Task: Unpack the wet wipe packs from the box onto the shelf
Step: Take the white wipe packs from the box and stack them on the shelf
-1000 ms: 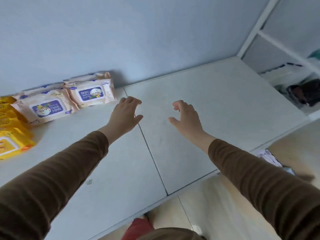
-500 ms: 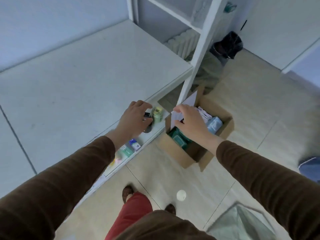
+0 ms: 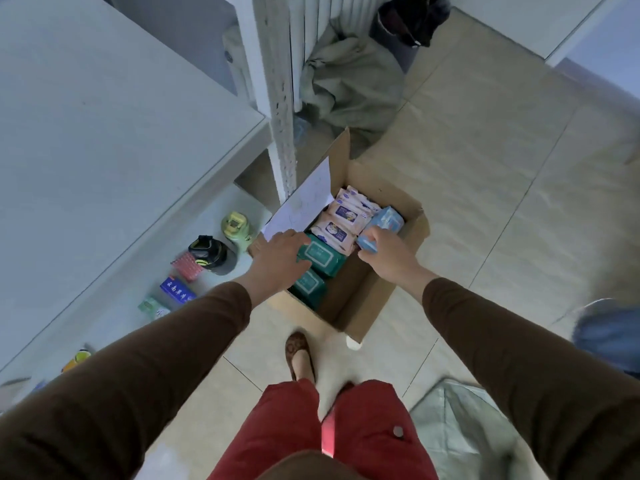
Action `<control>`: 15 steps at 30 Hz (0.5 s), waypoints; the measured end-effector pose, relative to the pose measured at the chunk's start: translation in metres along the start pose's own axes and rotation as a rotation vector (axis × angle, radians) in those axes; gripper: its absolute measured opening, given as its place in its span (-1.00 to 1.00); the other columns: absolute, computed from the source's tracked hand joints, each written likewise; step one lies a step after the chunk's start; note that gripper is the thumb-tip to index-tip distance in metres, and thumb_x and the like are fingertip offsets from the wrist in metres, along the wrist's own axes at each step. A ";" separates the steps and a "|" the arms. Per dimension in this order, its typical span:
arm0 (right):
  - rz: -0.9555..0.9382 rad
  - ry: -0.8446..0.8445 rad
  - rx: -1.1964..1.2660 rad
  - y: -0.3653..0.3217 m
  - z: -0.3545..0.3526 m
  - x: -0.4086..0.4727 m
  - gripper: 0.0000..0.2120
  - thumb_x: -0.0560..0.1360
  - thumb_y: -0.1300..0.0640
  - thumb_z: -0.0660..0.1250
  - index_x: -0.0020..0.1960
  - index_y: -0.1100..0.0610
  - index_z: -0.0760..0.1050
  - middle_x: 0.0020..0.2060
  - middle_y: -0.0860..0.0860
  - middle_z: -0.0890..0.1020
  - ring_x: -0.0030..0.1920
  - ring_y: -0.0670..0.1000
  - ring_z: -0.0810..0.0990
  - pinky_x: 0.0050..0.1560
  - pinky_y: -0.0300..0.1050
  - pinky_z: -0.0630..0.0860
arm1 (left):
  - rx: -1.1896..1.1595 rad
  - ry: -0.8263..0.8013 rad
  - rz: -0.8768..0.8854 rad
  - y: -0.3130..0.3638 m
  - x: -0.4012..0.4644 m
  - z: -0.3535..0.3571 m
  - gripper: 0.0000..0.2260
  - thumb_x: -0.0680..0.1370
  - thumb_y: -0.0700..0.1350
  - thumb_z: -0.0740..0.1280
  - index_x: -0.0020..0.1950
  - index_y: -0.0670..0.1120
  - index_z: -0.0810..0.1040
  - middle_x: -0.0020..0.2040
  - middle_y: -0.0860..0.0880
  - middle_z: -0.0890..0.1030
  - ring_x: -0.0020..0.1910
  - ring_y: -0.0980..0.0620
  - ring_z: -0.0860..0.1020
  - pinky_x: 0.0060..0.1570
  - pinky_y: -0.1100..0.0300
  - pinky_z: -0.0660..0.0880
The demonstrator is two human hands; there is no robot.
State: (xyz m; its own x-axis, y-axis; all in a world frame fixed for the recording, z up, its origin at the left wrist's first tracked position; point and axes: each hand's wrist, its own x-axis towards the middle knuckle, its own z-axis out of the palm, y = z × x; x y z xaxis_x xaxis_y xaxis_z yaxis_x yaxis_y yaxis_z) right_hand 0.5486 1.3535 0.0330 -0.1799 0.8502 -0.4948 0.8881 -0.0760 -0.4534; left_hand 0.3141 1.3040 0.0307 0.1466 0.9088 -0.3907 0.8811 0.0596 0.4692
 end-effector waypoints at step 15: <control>0.054 -0.235 0.072 0.135 0.039 0.251 -0.64 0.60 0.07 0.28 0.34 0.20 0.42 0.23 0.14 0.55 0.26 0.14 0.53 -0.02 -0.15 0.37 | 0.140 -0.298 -0.227 0.007 0.227 0.122 -0.52 0.61 0.00 0.28 0.52 -0.01 0.29 0.50 -0.03 0.32 0.47 -0.06 0.28 0.38 0.04 0.29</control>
State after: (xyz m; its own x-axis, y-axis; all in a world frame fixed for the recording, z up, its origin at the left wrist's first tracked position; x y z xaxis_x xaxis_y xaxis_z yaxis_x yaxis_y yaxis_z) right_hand 0.6067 1.5363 -0.1805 -0.2338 0.7000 -0.6748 0.8680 -0.1624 -0.4692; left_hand 0.4081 1.4599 -0.1517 0.0476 0.7178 -0.6946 0.9557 0.1694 0.2406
